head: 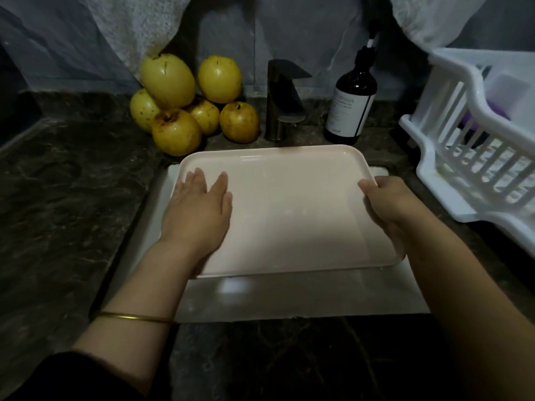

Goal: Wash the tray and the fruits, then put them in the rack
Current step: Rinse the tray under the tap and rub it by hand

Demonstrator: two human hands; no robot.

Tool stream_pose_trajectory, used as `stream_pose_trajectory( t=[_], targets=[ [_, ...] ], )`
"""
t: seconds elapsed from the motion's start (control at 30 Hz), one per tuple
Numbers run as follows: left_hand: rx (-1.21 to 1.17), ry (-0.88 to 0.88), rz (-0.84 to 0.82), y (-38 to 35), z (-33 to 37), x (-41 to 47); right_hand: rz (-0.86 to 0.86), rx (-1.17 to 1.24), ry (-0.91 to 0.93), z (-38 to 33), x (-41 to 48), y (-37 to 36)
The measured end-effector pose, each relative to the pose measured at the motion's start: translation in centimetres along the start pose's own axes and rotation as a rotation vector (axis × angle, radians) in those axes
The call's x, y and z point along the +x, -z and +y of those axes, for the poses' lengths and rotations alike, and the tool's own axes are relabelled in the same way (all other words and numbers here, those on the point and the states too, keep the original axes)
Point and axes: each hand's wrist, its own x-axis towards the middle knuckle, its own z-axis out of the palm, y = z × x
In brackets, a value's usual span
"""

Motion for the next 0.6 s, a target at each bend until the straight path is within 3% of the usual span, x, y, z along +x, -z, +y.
stream_pose_trajectory(
  t=[0.1, 0.2, 0.27, 0.43, 0.6],
  targets=[
    [0.15, 0.053, 0.091, 0.5, -0.1, -0.1, -0.008, -0.013, 0.018, -0.1, 0.0, 0.2],
    [0.137, 0.038, -0.036, 1.0, -0.5, -0.3, -0.002, -0.009, 0.027, 0.2, 0.0, 0.5],
    [0.127, -0.021, -0.141, 1.0, -0.3, -0.5, 0.001, -0.019, 0.026, 0.3, -0.1, 0.6],
    [0.064, -0.263, -0.178, 0.7, 1.3, -0.8, -0.019, -0.005, 0.037, 0.1, -0.1, 0.4],
    [-0.143, -0.284, -0.033, 0.8, 0.7, -0.6, -0.012, 0.004, 0.037, 0.2, 0.0, 0.2]
  ],
)
